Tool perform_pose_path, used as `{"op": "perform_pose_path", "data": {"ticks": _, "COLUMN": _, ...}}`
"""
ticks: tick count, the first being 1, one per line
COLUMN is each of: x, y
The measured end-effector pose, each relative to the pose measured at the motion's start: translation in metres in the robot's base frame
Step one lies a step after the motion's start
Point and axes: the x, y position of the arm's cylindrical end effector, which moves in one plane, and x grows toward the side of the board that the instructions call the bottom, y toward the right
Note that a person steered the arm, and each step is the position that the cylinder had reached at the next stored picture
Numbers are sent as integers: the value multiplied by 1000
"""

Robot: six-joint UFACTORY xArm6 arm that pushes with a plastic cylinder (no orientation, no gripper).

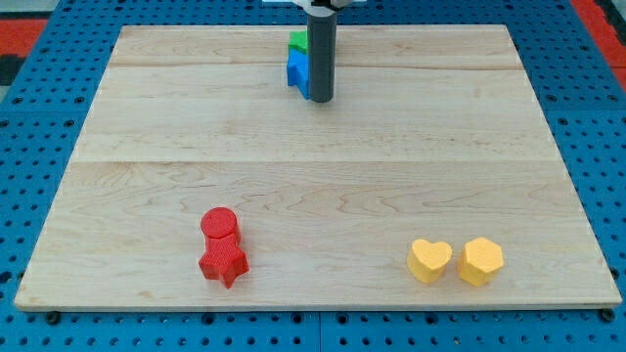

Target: Place the yellow blocks to the bottom center of the board

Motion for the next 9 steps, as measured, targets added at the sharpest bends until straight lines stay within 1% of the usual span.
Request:
{"op": "perform_pose_path", "data": {"ticks": 2, "x": -29, "y": -11}}
{"op": "perform_pose_path", "data": {"ticks": 3, "x": -17, "y": -14}}
{"op": "perform_pose_path", "data": {"ticks": 4, "x": 39, "y": 1}}
{"op": "perform_pose_path", "data": {"ticks": 6, "x": 107, "y": 166}}
{"op": "perform_pose_path", "data": {"ticks": 7, "x": 172, "y": 234}}
{"op": "perform_pose_path", "data": {"ticks": 8, "x": 251, "y": 240}}
{"op": "perform_pose_path", "data": {"ticks": 9, "x": 256, "y": 175}}
